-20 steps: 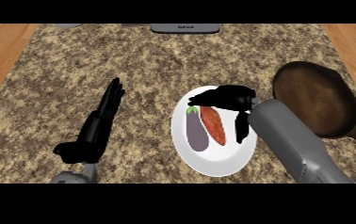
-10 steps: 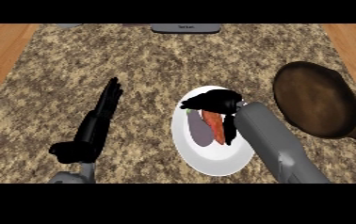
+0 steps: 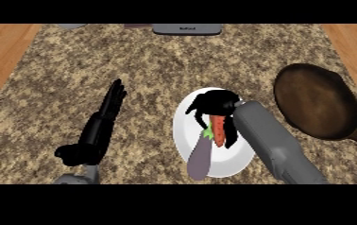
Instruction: Pick the sweet potato from the plate and place it in the pan
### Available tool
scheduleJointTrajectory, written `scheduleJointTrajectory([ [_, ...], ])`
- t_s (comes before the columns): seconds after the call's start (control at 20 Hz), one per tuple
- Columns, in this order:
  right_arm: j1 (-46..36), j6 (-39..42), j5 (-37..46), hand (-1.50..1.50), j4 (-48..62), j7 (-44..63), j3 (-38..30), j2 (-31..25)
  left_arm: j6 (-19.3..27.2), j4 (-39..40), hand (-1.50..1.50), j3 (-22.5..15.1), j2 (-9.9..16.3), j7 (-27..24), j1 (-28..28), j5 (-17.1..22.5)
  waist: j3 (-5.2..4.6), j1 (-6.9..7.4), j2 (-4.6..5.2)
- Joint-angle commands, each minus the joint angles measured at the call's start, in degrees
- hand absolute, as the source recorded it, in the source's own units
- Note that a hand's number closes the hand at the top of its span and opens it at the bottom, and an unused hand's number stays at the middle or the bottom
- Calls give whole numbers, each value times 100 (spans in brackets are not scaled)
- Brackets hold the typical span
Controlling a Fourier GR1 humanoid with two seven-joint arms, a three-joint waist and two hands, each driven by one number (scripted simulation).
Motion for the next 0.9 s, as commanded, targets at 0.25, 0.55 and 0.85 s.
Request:
scheduleJointTrajectory([
  [0.25,-8,-875,229,150,441,-290,-531,212,-146,-171,0,43,-81,98,152,-55,8,-4,75],
  [0.55,75,-1245,-376,150,-298,-262,-1297,-72,-206,-289,0,115,12,285,85,-42,9,-40,59],
  [0.85,1638,-2363,-350,150,-1268,1665,-1790,-446,103,-126,0,519,84,237,386,6,-15,-857,-192],
])
